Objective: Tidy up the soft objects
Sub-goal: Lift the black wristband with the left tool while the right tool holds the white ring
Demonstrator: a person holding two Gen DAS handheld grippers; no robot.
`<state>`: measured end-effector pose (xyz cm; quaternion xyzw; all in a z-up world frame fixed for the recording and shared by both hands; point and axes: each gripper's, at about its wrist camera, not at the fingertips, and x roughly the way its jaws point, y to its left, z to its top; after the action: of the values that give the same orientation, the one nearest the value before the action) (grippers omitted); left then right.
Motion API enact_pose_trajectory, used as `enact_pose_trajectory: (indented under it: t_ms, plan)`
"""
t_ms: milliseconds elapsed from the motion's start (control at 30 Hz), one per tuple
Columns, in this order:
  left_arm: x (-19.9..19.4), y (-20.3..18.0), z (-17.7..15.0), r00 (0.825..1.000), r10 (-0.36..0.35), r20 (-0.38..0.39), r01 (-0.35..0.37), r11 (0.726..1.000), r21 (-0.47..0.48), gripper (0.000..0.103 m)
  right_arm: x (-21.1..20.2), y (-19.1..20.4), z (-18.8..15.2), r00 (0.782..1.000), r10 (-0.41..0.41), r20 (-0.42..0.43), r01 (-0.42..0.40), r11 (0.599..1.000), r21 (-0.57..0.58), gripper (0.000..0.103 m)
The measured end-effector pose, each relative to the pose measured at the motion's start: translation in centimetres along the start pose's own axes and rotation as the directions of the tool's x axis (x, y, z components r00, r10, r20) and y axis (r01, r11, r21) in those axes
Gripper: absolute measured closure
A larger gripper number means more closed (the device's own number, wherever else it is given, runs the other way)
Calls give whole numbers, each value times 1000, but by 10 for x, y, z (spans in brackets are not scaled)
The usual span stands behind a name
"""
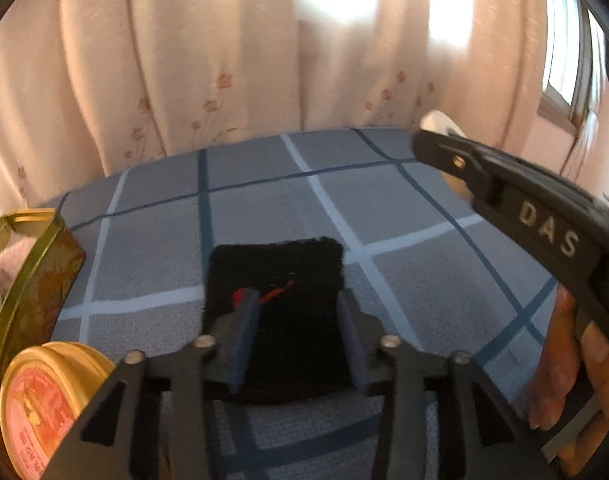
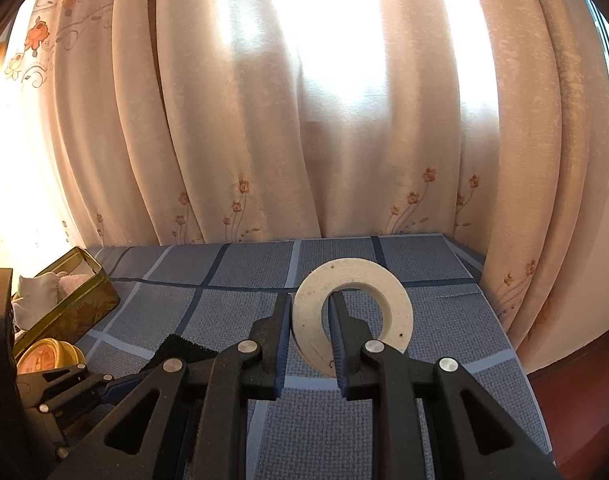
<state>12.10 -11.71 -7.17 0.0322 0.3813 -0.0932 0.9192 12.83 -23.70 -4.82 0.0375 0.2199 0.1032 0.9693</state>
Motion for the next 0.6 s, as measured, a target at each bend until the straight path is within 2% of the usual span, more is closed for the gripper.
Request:
enact_pose_trajectory:
  t_ms: [100,167,267,400,533,600]
  plan:
    - [3,0,1,1000,-4,-12,4,1000,-7,50,0,0,0,1000,1,-1,-1,1000,0,82]
    - [5,2,2,1000,-17,-25,17,1000,-15,39,0,1,0,1000,0,-1,0,1000,0,82]
    - [8,0,6,999,-28,-44,27,999,-17,30,0,1,0,1000,1,-1,-1,1000,0,82]
    - [8,3,12,999,-23,-28,22,999,-39,28,0,0,0,1000,8,-7,-8,1000,1,82]
    - [2,12,14,1000,21,3,-21,997,-74,5,0,-1,0,1000,11,-7,-10,1000,3,82]
    - [7,13,14,1000,16,-16,-17,998,-68,6,0,-1,0,1000,9,-9,-9,1000,2,82]
